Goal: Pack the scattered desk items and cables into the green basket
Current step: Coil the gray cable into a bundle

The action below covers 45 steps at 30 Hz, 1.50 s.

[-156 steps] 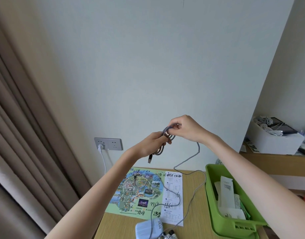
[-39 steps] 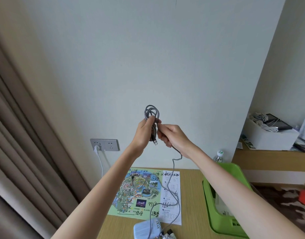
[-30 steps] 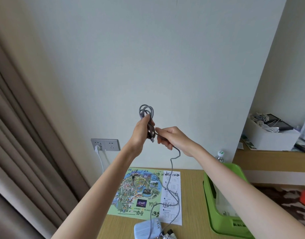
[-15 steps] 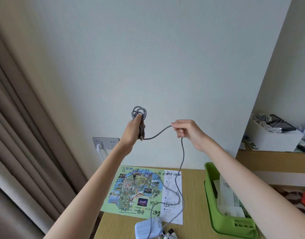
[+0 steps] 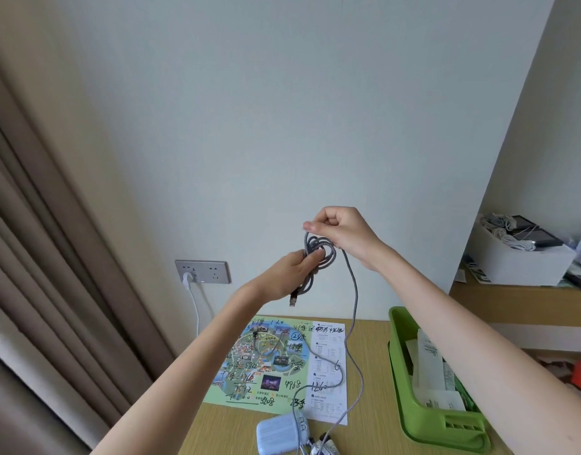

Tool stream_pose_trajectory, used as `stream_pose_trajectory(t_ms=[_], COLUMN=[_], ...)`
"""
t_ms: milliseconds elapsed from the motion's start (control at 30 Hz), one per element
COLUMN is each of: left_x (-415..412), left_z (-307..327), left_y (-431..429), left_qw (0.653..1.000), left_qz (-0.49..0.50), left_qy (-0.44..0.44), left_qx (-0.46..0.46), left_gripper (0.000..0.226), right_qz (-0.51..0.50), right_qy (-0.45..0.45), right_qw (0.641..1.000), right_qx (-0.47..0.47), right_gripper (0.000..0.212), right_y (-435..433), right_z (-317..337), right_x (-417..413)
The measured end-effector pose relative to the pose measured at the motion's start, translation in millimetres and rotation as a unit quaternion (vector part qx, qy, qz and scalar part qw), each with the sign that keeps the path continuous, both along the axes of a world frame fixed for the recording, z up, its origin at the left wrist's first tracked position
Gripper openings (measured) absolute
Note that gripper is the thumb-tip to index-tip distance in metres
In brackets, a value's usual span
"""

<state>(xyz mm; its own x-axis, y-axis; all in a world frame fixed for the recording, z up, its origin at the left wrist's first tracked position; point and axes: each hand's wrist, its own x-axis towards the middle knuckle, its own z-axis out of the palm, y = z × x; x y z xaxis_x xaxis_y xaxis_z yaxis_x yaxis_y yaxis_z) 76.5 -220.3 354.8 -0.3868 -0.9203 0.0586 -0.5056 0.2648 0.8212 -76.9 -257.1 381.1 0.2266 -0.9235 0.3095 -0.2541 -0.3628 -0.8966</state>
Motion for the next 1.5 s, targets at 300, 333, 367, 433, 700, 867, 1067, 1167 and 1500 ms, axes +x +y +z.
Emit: stream_pose_trajectory(t_ms=[300,333,367,433,700,867,1067,1167,1500], left_x=[3.0,3.4,3.5,1.8,-4.2,6.0,28.9,46.0,122.6], left_z=[14.7,16.6,17.9,18.9,20.2,19.4,28.1,26.5,12.3], left_y=[-4.9,-6.6,-8.2,-9.0,-9.0,-13.1,-15.7,-13.6,19.6], left_qw=[0.979,0.972,0.966,0.960,0.962,0.952,0.892,0.868,0.959], left_qz=[0.096,0.116,0.129,0.132,0.114,0.169,0.187,0.205,0.248], left_qy=[0.179,0.204,0.225,0.245,0.246,0.253,0.410,0.448,0.089], left_qx=[-0.007,-0.007,-0.009,-0.012,-0.008,-0.024,0.047,0.061,-0.104], left_gripper=[0.039,0.039,0.039,0.039,0.040,0.034,0.033,0.032,0.036], right_qz=[-0.006,0.001,0.008,0.021,0.067,0.082,0.107,0.134,0.195], right_qy=[-0.062,-0.061,-0.062,-0.066,-0.081,-0.020,-0.010,0.002,0.016], right_qw=[0.994,0.994,0.994,0.993,0.985,0.986,0.978,0.966,0.956], right_qx=[0.086,0.087,0.088,0.093,0.137,0.143,0.181,0.219,0.220], right_gripper=[0.044,0.046,0.046,0.046,0.049,0.043,0.021,0.027,0.031], right_y=[4.9,6.3,7.6,9.8,18.1,20.0,19.5,22.4,41.2], right_z=[-26.8,-29.5,-31.1,-31.1,-28.4,-26.5,-29.6,-31.4,-20.4], right_x=[-5.5,-4.4,-2.8,2.0,16.8,9.7,14.9,24.9,65.3])
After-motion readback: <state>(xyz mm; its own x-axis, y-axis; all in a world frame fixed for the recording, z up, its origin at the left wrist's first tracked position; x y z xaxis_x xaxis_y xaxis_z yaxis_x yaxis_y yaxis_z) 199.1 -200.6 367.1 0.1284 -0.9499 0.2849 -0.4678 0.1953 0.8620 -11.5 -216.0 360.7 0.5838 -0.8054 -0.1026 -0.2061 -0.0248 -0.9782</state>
